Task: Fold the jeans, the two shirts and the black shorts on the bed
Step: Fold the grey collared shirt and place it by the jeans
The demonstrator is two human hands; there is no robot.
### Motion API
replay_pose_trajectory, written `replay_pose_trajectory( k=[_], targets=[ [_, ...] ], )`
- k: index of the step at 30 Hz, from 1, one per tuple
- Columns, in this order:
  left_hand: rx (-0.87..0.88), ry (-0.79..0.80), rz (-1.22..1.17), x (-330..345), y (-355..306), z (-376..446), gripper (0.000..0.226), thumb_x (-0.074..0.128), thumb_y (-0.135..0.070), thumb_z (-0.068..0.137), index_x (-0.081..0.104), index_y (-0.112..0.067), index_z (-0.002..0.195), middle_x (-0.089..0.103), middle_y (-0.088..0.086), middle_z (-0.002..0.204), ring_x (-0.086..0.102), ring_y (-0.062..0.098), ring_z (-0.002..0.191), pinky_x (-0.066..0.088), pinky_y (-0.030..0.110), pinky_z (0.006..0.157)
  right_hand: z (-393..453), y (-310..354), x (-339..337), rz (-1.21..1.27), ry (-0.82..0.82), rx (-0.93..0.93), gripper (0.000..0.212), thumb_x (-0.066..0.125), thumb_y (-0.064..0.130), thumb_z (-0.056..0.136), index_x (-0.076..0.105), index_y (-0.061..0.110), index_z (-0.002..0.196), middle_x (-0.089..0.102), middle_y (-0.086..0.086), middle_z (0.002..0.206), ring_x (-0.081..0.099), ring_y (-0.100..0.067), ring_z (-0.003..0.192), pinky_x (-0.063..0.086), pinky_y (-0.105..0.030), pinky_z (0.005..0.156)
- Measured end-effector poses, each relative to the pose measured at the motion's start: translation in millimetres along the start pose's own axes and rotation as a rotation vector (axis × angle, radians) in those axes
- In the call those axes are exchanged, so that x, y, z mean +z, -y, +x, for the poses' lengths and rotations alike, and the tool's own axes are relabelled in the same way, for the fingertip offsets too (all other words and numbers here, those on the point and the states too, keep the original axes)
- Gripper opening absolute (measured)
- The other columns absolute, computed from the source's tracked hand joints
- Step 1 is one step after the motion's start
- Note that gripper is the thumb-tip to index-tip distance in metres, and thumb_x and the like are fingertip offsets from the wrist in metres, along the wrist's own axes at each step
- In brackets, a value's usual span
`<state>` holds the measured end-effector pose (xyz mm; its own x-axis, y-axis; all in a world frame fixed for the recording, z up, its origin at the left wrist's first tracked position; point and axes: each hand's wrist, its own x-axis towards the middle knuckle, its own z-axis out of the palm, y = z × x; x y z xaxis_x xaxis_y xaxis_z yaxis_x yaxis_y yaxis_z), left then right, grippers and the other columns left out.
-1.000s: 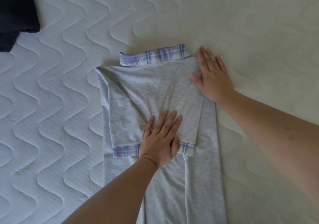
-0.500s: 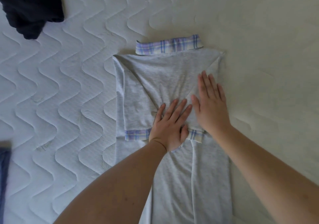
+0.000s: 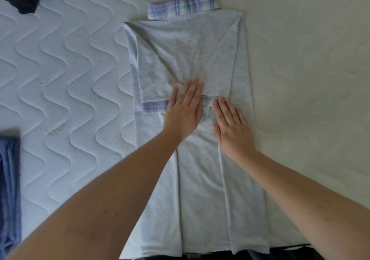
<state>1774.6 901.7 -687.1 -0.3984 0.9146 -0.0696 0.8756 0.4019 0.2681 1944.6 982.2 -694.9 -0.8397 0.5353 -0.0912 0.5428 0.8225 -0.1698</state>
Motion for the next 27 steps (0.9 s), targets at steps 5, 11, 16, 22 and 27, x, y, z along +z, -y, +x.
replay_pose_trajectory(
  k=[5, 11, 16, 22, 27],
  targets=[
    [0.017, 0.008, 0.032, 18.9, -10.3, -94.6, 0.057, 0.035, -0.034, 0.105, 0.023, -0.011, 0.156, 0.018, 0.006, 0.163, 0.015, 0.017, 0.151, 0.016, 0.044, 0.122, -56.8, 24.6, 12.0, 0.02, 0.06, 0.073, 0.06, 0.026, 0.039, 0.104, 0.022, 0.007, 0.154, 0.019, -0.008, 0.162, 0.016, -0.019, 0.15, 0.017, -0.04, 0.121],
    [-0.044, 0.12, -0.006, 29.3, -36.6, -165.5, 0.058, 0.026, -0.037, 0.104, 0.023, -0.009, 0.156, 0.019, 0.008, 0.163, 0.012, 0.02, 0.152, 0.015, 0.042, 0.123, -112.2, 48.1, 11.4, 0.117, 0.093, 0.104, 0.057, 0.029, 0.033, 0.102, 0.029, 0.004, 0.152, 0.027, -0.009, 0.159, 0.02, -0.02, 0.149, 0.019, -0.039, 0.12],
    [-0.184, 0.124, -0.446, 12.0, -75.1, -124.7, 0.048, 0.039, -0.027, 0.1, 0.045, -0.003, 0.142, 0.048, 0.015, 0.144, 0.043, 0.03, 0.134, 0.037, 0.04, 0.111, -124.2, 40.0, -2.2, 0.336, 0.03, 0.272, 0.056, 0.027, 0.03, 0.101, 0.03, 0.007, 0.151, 0.034, -0.006, 0.156, 0.026, -0.017, 0.146, 0.02, -0.035, 0.119],
    [-0.767, 0.368, -0.98, -18.1, -93.4, -20.0, 0.035, 0.061, -0.028, 0.094, 0.064, 0.001, 0.113, 0.061, 0.009, 0.095, 0.06, 0.023, 0.087, 0.051, 0.033, 0.081, -121.8, 23.6, -15.3, 0.469, 0.032, 0.292, 0.051, 0.034, 0.017, 0.1, 0.033, 0.009, 0.15, 0.038, -0.008, 0.153, 0.035, -0.023, 0.142, 0.031, -0.04, 0.115],
    [-0.922, 0.401, -1.082, -19.2, -90.3, -0.3, 0.034, 0.075, -0.023, 0.084, 0.062, 0.001, 0.105, 0.069, 0.014, 0.092, 0.071, 0.029, 0.09, 0.059, 0.044, 0.086, -114.6, 19.9, -14.6, 0.473, 0.03, 0.328, 0.048, 0.042, 0.007, 0.1, 0.039, 0.01, 0.147, 0.046, -0.008, 0.147, 0.043, -0.024, 0.135, 0.037, -0.041, 0.111]
  ],
)
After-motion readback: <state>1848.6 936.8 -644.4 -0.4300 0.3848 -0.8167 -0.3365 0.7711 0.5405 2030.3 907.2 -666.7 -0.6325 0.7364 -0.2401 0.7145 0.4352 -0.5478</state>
